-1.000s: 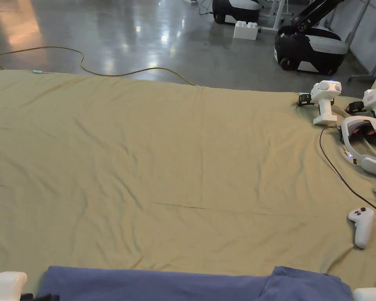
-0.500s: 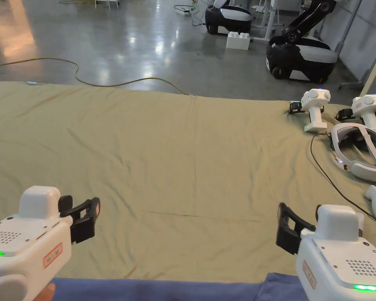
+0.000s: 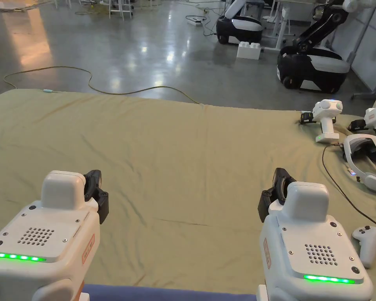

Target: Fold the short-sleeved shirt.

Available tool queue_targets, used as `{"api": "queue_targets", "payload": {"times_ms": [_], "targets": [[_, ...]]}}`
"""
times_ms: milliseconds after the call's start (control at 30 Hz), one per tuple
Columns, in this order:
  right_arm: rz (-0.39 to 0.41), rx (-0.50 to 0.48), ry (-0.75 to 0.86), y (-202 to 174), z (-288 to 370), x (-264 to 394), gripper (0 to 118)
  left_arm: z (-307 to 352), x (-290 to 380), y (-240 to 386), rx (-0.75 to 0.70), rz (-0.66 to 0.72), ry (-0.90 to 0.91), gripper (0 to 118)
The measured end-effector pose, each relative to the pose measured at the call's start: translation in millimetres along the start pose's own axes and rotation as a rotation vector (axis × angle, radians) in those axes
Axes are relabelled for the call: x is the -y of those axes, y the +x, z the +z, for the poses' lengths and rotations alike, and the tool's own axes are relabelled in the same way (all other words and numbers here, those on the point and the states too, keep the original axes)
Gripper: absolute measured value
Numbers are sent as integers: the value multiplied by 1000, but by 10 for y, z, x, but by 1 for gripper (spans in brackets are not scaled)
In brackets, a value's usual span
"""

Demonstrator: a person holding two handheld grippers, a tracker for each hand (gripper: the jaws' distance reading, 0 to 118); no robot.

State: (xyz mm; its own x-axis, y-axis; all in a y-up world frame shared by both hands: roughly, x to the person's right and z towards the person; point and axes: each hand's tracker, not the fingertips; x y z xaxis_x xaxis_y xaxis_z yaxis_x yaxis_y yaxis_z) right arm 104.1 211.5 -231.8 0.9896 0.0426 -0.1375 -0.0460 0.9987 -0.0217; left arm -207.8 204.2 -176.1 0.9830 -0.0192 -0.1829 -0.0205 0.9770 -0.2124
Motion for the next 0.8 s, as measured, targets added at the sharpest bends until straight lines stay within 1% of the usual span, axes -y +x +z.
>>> {"api": "queue_targets", "payload": {"times_ms": [100, 200, 267, 333, 500, 533, 633, 667, 733, 800], "targets": [[17, -19, -11, -30, -27, -10, 0, 12, 45, -121, -8, 23, -38, 0], [22, -39, -35, -37, -59, -7, 0, -32, 156, -424, 23, 67, -161, 0], [32, -52, -58, -29, -84, 22, 0, -74, 280, -724, 75, 123, -263, 0], [47, -77, -92, -26, -113, 67, 0, -123, 464, -1083, 105, 204, -379, 0], [69, -91, -152, -34, -160, 226, 0, -179, 999, -1911, 178, 394, -598, 0], [71, -95, -168, -39, -171, 259, 0, -132, 1073, -1967, 212, 445, -653, 0], [75, -101, -197, -55, -194, 324, 0, -147, 1352, -2228, 288, 541, -734, 0], [75, -103, -206, -59, -203, 341, 0, -67, 1343, -2151, 290, 559, -756, 0], [77, -109, -223, -72, -209, 376, 0, -56, 1487, -2187, 348, 622, -805, 0], [80, -112, -235, -85, -217, 399, 0, -140, 1697, -2349, 356, 681, -846, 3]]}}
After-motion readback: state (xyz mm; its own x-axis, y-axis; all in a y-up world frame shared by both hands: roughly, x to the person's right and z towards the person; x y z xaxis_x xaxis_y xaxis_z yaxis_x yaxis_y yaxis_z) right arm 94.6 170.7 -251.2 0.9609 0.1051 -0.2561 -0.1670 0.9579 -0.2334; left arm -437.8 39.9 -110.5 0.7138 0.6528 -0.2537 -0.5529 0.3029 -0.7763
